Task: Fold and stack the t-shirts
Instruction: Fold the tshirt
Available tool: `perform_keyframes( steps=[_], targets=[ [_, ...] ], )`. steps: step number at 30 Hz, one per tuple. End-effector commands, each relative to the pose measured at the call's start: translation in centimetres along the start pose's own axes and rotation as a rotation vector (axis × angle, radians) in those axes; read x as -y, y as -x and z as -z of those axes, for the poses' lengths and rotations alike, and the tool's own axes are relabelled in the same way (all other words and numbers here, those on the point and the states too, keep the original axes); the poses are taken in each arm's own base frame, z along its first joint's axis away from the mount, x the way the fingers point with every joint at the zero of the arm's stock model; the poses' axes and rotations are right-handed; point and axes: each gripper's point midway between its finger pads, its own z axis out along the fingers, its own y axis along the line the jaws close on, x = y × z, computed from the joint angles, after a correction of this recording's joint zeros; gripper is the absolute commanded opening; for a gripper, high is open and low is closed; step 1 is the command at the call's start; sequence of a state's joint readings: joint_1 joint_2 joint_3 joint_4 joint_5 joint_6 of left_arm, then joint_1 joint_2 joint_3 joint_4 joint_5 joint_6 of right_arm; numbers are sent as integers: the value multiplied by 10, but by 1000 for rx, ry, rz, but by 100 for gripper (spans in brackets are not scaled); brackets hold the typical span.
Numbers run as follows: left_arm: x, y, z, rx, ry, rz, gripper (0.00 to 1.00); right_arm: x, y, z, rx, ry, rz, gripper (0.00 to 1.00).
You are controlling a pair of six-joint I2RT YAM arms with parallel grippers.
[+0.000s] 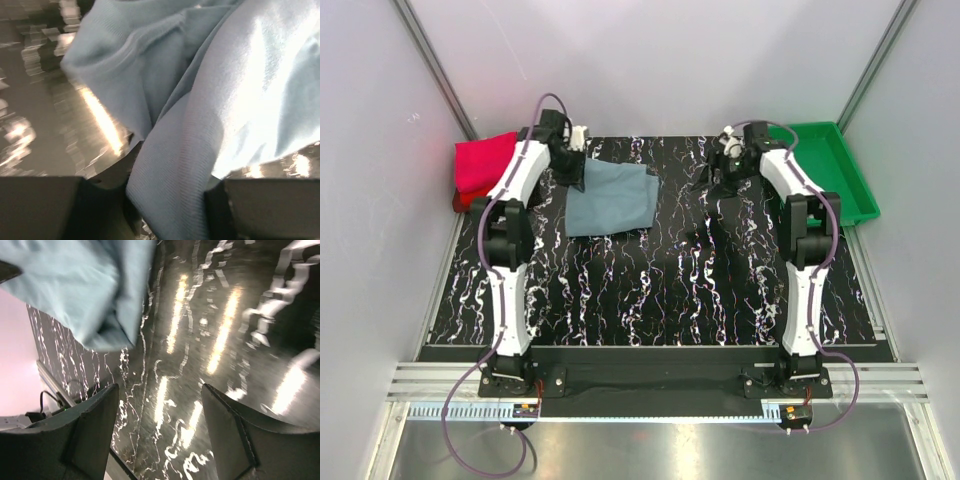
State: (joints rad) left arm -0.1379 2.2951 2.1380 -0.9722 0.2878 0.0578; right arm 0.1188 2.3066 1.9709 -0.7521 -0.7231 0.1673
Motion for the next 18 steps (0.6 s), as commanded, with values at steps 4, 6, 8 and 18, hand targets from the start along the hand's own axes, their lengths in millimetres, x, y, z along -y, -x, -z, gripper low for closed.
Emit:
perform_keyframes(
  steps=[4,6,8,18],
  targets=[
    [-28,36,91,167,147,-95,0,0,8,37,62,-36,29,75],
    [-37,35,101,173,177,-95,0,-2,9,38,64,-34,35,75],
    [-49,31,110,173,201,-89,0,-2,9,37,64,-33,32,75],
    [-88,26,132,178,288,-63,0,-3,9,37,65,-27,21,75]
  ],
)
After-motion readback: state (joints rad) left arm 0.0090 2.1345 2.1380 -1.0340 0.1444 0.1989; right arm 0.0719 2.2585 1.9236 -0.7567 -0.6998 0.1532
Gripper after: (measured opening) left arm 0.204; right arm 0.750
